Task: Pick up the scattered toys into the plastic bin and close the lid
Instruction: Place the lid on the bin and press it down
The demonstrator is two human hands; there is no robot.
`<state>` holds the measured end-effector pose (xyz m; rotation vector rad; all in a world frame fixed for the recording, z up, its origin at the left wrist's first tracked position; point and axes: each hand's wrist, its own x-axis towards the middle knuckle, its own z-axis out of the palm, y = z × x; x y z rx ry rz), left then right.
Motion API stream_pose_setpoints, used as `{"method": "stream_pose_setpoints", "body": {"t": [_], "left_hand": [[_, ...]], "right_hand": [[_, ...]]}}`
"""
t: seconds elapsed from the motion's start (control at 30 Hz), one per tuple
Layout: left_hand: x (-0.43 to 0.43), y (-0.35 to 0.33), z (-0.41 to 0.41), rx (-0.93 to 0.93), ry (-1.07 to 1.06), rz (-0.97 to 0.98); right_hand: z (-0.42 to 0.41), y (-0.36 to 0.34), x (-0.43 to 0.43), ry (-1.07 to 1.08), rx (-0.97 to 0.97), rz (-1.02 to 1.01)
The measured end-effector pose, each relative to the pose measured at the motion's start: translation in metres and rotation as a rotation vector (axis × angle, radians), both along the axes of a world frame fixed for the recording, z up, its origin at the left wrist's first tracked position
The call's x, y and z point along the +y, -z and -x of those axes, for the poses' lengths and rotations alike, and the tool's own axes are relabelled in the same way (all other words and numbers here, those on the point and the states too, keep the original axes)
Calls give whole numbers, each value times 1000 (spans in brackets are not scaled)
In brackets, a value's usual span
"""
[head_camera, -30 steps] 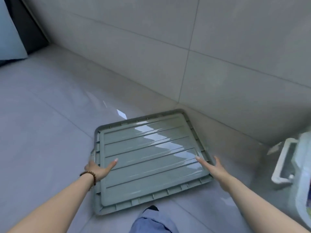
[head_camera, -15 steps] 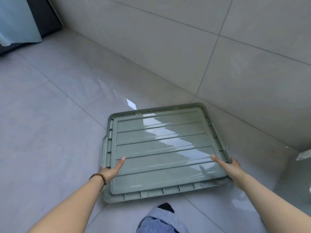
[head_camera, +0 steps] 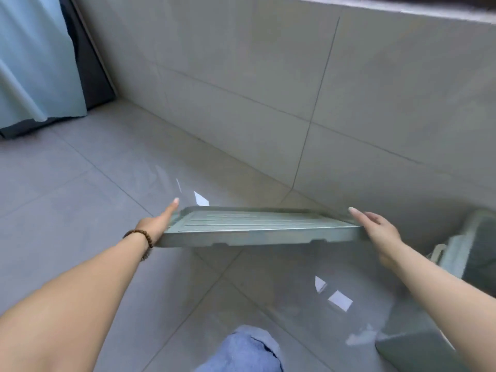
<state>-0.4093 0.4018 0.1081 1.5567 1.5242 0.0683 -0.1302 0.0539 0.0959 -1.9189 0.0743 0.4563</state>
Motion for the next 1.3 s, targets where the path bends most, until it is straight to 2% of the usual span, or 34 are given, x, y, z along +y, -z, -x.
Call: {"method": "stream_pose_setpoints", "body": {"t": [0.2, 0.33, 0.53, 0.7, 0.77, 0.9, 1.1, 1.3], "left_hand": [[-17, -113, -9, -226, 0, -36], [-61, -188, -20, -376, 58, -71], [-144, -280, -55, -631, 299, -166], [-242, -339, -91, -773, 518, -260], [-281, -351, -104, -833, 576, -263], [-356, -349, -135, -915, 714, -135], [-443, -295, -192, -800, 740, -84], [-490, -220, -249, -493, 827, -94]], "right_hand": [[12, -122, -46, 75, -153, -140], [34, -219, -103, 70, -287, -222], [75, -338, -219, 133, -525, -302], [110, -390, -318, 356, -648, -359], [118, -398, -354, 466, -667, -395], [114, -385, -423, 676, -680, -350], [98, -327, -507, 809, -541, -253], [58, -242, -559, 946, -386, -56]]}}
